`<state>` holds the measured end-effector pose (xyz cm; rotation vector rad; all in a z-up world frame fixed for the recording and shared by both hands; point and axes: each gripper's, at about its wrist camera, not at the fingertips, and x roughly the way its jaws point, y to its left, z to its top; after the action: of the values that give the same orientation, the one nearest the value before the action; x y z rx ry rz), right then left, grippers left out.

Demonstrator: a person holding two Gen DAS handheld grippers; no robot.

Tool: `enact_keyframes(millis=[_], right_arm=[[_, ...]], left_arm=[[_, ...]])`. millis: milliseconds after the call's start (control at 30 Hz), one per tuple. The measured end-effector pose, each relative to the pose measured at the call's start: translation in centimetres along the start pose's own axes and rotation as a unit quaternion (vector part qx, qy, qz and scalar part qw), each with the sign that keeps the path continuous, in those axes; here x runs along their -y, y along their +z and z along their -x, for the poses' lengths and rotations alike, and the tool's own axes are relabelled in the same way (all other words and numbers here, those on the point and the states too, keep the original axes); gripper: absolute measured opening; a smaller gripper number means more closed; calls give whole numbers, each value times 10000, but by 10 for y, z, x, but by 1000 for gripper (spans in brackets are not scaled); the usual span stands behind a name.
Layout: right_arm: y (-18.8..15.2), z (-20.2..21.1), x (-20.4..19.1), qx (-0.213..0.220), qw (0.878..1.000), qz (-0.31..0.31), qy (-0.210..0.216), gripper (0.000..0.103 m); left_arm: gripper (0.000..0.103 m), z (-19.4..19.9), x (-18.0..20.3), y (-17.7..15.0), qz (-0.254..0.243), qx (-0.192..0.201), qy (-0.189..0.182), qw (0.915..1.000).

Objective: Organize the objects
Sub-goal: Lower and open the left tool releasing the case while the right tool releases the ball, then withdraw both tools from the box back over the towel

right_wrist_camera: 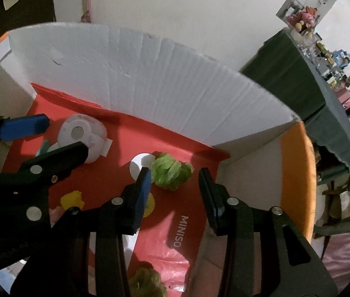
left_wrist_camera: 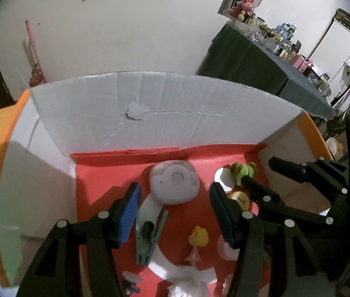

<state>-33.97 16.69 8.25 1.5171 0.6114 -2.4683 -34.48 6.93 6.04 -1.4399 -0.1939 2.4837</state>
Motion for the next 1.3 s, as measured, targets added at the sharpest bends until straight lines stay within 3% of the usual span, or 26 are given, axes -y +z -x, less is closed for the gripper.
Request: enact_keyframes(millis=[267, 500, 567, 867, 1200, 1300], right_arm=[[-7, 22, -8, 272, 9995, 38, -153, 47], [-17, 44, -9, 517, 9986, 25, -107, 47], [-25, 53, -12, 609, 9981, 26, -93, 54], [-51, 90, -7, 1106, 9937, -160, -14, 66], [-97, 113, -6, 1654, 9838, -545, 433, 77], [-108, 115, -6, 1780, 9794, -748, 595, 80]], left_arm=[[61, 27, -1, -12, -32, 227, 42, 9997], [69, 56, 3, -25, -146, 491, 31, 9987], [72, 67, 6, -31, -241, 675, 121, 9974], [83, 111, 9, -57, -365, 1267, 174, 9911], [98, 136, 8, -94, -584, 1740, 388, 9823], [98, 139, 8, -104, -608, 1846, 484, 9797]])
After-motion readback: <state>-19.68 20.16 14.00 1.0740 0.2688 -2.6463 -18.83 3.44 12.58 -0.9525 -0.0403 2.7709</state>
